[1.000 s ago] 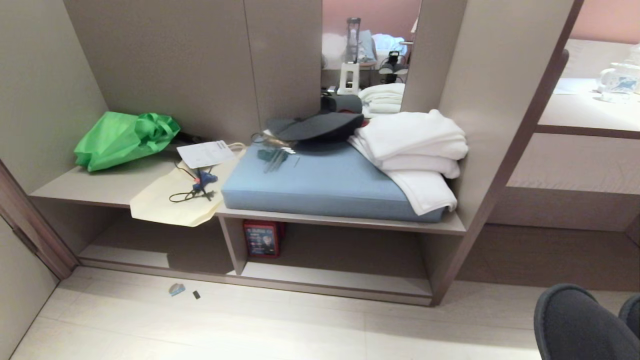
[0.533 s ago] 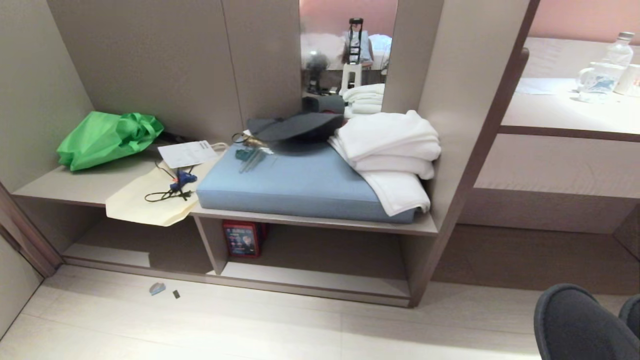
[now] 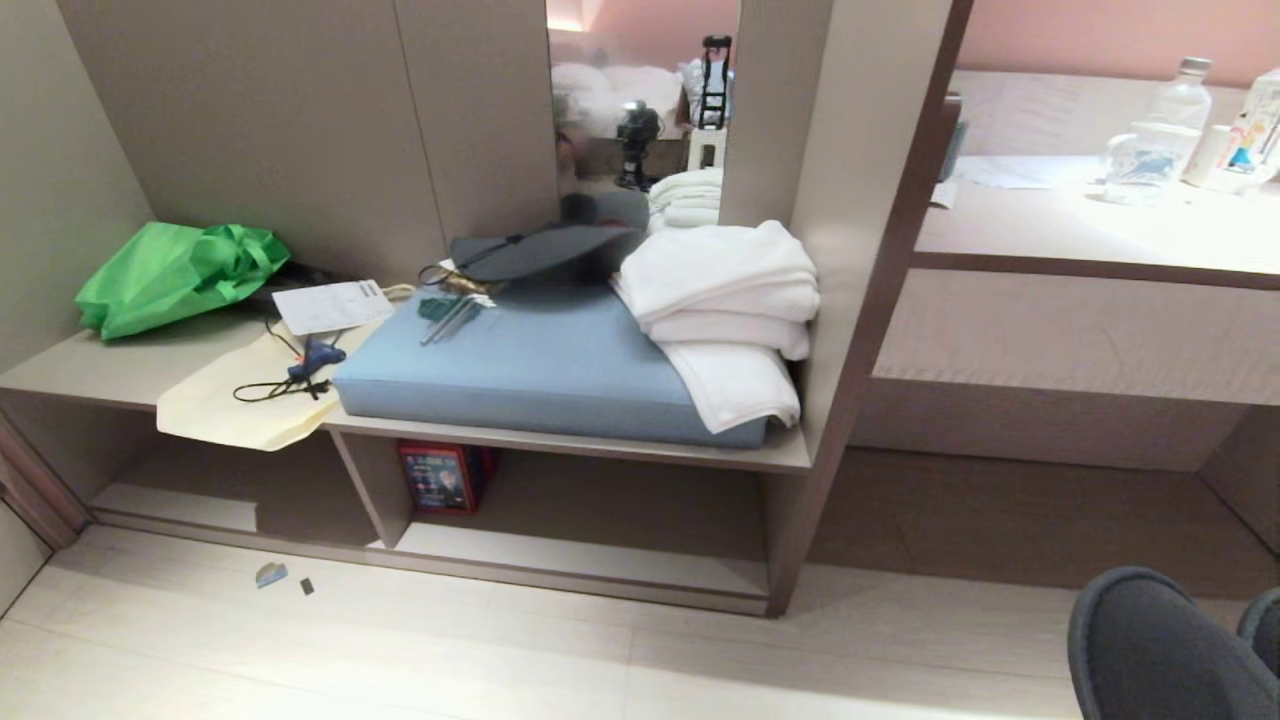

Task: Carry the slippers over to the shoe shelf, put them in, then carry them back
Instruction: Place the slippers on the floor

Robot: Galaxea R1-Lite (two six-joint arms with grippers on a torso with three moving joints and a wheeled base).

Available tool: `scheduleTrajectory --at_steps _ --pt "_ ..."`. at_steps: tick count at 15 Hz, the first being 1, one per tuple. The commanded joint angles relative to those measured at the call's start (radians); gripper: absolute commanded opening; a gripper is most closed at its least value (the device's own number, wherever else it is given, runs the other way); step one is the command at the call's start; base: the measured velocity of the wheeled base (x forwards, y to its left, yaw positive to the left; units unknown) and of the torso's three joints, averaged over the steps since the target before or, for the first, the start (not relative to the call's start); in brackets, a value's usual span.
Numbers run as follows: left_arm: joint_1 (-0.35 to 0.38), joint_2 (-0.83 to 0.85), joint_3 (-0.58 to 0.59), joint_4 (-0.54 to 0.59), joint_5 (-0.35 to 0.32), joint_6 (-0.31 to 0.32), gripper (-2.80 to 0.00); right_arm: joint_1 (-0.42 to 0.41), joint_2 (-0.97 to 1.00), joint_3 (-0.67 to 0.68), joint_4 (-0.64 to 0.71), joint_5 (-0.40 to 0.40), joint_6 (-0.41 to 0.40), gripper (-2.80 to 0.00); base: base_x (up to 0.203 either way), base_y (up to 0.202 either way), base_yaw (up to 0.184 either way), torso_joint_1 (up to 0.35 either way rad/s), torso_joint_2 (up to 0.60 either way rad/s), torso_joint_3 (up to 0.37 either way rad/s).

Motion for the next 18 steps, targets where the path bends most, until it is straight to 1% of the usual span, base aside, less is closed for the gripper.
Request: scheduleTrajectory --at_steps 1,18 --pt "0.0 -0.001 -0.001 -0.001 0.001 0.0 -2.8 0.0 0.001 0.002 0.001 0.001 0.001 -2.8 0.0 -0.194 0.003 0.002 0.0 0.007" --pt "-0.002 -0.001 0.001 -0.001 0.001 0.0 -2.8 0.0 0.001 0.002 0.001 0.001 0.001 -2.8 0.0 -0.196 0.002 0.002 0.0 0.002"
